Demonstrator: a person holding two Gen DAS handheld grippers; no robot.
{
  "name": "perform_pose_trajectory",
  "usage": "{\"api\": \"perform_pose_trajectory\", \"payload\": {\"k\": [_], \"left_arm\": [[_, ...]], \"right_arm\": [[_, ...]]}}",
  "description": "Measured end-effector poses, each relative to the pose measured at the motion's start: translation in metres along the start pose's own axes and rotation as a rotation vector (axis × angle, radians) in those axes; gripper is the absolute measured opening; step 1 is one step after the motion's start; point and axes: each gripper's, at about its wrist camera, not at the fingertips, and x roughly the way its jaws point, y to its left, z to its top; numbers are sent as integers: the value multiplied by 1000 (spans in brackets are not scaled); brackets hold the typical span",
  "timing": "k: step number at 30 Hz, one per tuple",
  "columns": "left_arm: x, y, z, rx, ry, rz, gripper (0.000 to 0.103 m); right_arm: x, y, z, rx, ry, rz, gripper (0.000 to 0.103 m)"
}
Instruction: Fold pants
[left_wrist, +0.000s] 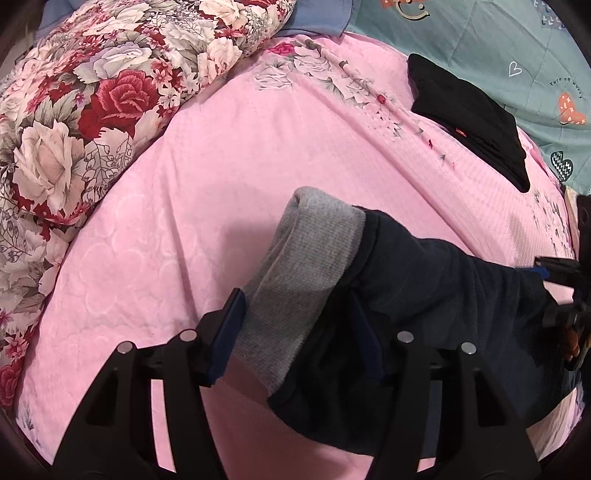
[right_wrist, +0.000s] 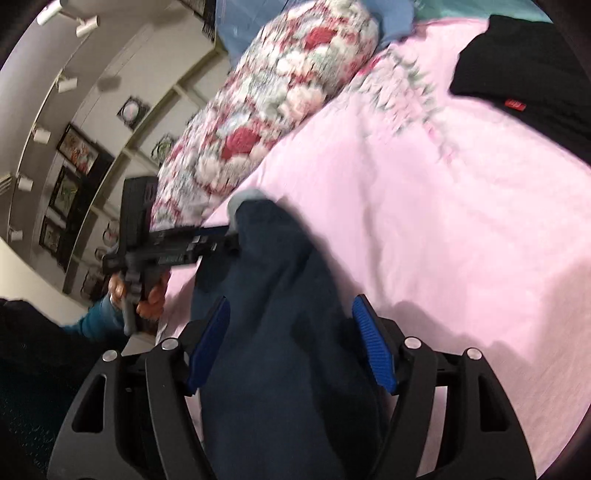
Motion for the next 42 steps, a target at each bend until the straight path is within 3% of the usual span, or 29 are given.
{"api": "perform_pose_trajectory", "payload": {"k": [4,7,11,13,16,21,23,25,28,31,34,36,39,42], "left_arm": [[0,0,-3,4,-6,-2,60],[1,0,-3,3,-3,-1,60],[2,-2,-3,11,2,6,61],[3,-3,-2,10,4,11,61],[4,-4,-1,10,8,21,61],[4,-3,-1,12,11,19,62],[5,-1,0,9,12,16,63],[5,0,0,5,10,10,63],[4,1,-2,3,2,2,64],[3,1,-3,1,-5,-6,64],[1,1,-5,4,-7,-16,64],[-1,0,-6,13,-10,-16,64],[-10,-1,-5,26,-19,-30,63],[-21,-1,2,68,-85,22,63]], "right_arm": [[-15,23,-34,-92,76,-117,70],[-34,21,-60,-62,107,-136,70],[-44,30,-89,-90,181,-131,70],[-45,36,-94,-103,193,-71,73],[-36,51,-89,-190,163,-45,82],[-9,30,-59,-155,126,-63,82],[0,15,-44,-92,111,-4,82],[10,3,-33,0,116,116,82],[14,2,-16,53,35,228,82],[12,-13,2,124,-84,129,82],[12,-34,4,211,-137,64,76],[12,-38,4,211,-146,41,69],[11,-36,1,214,-118,62,70],[0,-43,-1,238,-115,42,69]]}}
